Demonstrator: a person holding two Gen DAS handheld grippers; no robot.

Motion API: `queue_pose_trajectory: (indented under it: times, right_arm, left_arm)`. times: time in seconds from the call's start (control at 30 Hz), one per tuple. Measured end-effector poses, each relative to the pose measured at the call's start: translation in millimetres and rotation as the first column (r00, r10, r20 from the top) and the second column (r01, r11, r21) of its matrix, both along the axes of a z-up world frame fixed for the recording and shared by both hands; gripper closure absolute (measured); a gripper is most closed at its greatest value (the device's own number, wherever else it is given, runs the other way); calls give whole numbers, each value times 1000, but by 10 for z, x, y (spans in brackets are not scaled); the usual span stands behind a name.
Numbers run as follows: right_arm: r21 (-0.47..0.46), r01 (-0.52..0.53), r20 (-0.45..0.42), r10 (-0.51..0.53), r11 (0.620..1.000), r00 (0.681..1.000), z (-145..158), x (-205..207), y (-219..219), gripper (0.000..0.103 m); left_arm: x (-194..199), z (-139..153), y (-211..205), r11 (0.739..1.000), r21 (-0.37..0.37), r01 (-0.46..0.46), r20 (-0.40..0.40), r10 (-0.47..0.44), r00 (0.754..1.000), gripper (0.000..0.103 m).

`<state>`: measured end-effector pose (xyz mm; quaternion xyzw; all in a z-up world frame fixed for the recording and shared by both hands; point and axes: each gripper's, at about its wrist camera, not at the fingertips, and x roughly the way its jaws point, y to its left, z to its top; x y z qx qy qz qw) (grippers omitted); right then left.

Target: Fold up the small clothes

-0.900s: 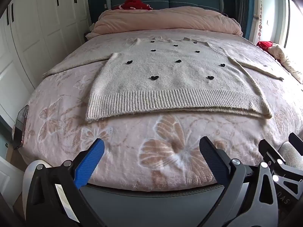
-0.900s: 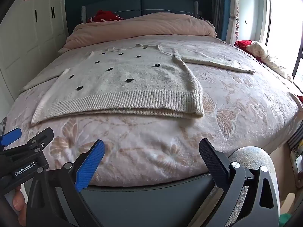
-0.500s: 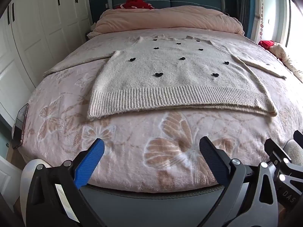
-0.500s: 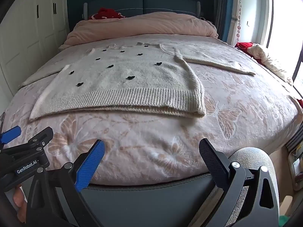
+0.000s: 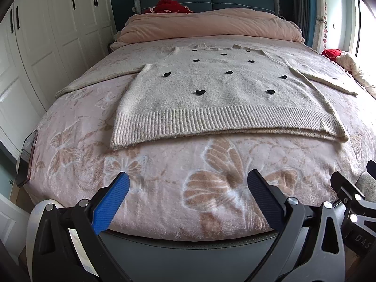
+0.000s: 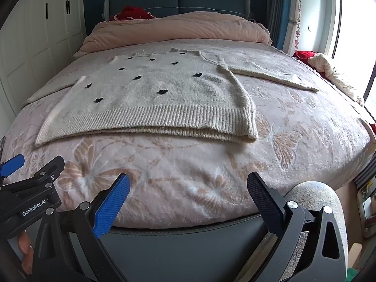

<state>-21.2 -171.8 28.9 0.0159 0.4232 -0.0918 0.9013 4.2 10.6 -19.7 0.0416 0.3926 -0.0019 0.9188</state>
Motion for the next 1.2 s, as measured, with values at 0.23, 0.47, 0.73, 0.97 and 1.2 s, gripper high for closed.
queue_pose_trajectory:
  times: [0.23,0.47,0.73,0.97,1.2]
  right_arm:
    - [6,-9,-6,9,1000,1000,-7,17,24,5]
    - [13,-14,-11,14,1000,1000,-22,29,29,5]
    - [17,-17,-13,17,1000,1000,-31,35,32,5]
    - [18,-18,-14,18,1000,1000,-35,36,35,5]
    - [19,-18,-14,18,1000,1000,-38,40,35,5]
  left_arm:
    - [-5,-9,8,1000,5,0,0,0,1000,5]
    - [-7,-26,-3,1000,11,0,-5,0,1000,5]
    - [-12,-34,3,1000,13,-1,-5,1,1000,5]
    - [-16,-46,5,1000,15,-5,-5,5,1000,5]
    - [-17,-41,4,1000,18,-5,-5,5,1000,5]
